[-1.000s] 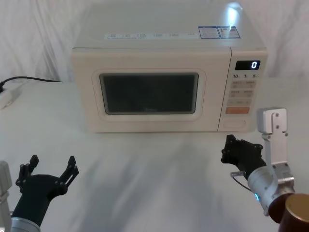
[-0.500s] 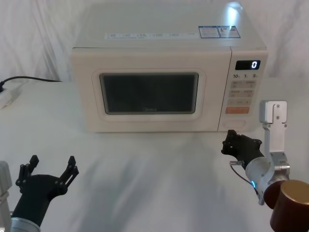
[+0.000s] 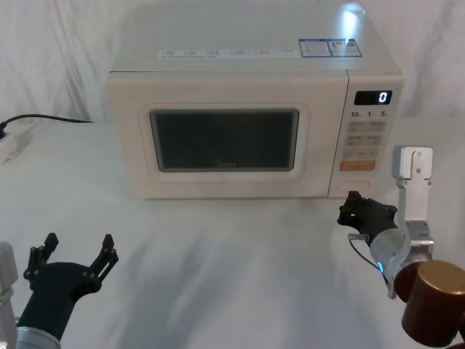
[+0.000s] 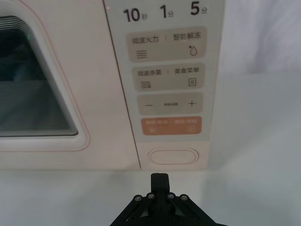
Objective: Press the button to open the microwave door with one hand; close the microwave door with the other hand.
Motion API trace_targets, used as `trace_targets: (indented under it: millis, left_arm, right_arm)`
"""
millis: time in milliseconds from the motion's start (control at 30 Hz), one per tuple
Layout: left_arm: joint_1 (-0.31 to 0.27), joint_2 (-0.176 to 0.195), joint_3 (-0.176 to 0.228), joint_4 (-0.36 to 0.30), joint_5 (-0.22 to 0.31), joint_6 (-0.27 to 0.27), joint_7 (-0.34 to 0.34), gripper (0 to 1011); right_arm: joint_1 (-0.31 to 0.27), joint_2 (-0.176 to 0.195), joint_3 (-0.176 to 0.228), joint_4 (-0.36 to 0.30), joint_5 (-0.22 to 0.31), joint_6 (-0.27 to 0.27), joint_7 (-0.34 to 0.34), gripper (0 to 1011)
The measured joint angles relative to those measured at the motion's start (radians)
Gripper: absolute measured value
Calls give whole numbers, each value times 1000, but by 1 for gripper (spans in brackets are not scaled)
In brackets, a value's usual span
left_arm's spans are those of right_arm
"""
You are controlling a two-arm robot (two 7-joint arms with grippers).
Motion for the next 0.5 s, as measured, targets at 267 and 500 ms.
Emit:
trace_targets:
  millis: [267, 500]
  left_arm:
    - [0, 0, 0, 0, 0, 0, 0, 1001]
    - [0, 0, 0, 0, 0, 0, 0, 1001]
  right_arm:
    - [36, -3, 5, 49, -11, -10, -9, 0]
    - [65, -6, 12, 90, -18, -19, -14, 0]
